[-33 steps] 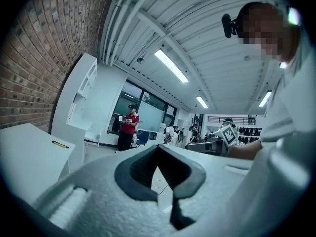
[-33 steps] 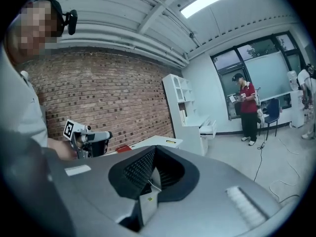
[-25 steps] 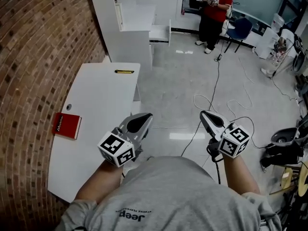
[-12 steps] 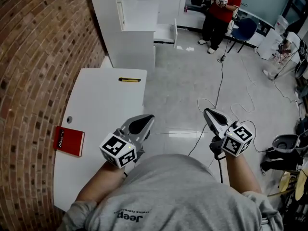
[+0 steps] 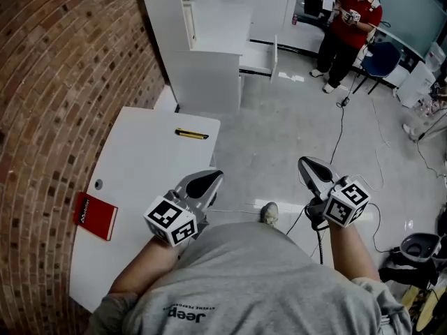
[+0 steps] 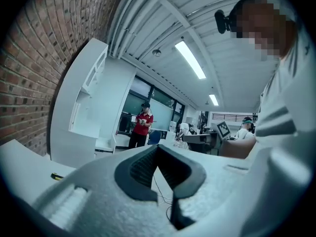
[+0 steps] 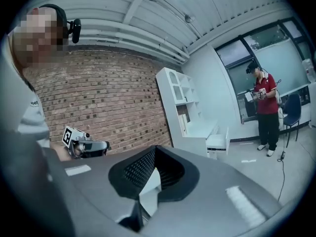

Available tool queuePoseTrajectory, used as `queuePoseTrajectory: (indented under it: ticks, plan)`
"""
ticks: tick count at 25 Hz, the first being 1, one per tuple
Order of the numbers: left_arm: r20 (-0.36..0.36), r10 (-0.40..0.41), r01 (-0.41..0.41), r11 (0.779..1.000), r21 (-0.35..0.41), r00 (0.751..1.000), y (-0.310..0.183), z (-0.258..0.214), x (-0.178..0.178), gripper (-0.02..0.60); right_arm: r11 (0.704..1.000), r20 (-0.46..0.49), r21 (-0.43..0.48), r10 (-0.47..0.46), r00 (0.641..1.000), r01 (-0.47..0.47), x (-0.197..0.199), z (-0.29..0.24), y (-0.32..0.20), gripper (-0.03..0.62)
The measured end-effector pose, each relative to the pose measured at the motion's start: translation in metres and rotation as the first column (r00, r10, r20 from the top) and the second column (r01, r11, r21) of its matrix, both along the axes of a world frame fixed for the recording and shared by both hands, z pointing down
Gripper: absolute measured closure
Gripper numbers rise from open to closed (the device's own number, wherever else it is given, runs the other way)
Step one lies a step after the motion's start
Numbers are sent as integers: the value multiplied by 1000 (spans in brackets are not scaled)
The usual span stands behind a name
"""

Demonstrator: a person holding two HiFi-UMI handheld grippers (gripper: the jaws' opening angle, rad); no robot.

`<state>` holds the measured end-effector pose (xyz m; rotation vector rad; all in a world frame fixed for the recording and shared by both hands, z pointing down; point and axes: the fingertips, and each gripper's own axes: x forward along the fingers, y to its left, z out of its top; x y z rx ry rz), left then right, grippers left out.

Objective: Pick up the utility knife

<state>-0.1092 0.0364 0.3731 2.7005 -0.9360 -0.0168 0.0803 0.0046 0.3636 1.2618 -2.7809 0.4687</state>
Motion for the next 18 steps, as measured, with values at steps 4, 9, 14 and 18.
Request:
queuePoseTrajectory:
  ticks: [4, 9, 14, 18]
  plan:
    - [5, -51, 51, 999, -4, 999, -68, 4, 50, 581, 999, 9, -12, -41, 999, 41, 47, 5, -72, 585]
    - [-3, -81, 81, 997, 1, 997, -149, -5, 124, 581, 995, -15, -8, -104, 994, 104, 107, 1, -153, 585]
    - [6, -65, 65, 998, 0, 998, -214, -8, 178, 581, 993, -17, -3, -115, 993, 115, 144, 2, -213, 585]
    - [15, -18, 18, 1000, -20, 1000, -246, -1, 198, 581, 996, -17, -10, -86, 996, 86, 156, 8, -239, 585]
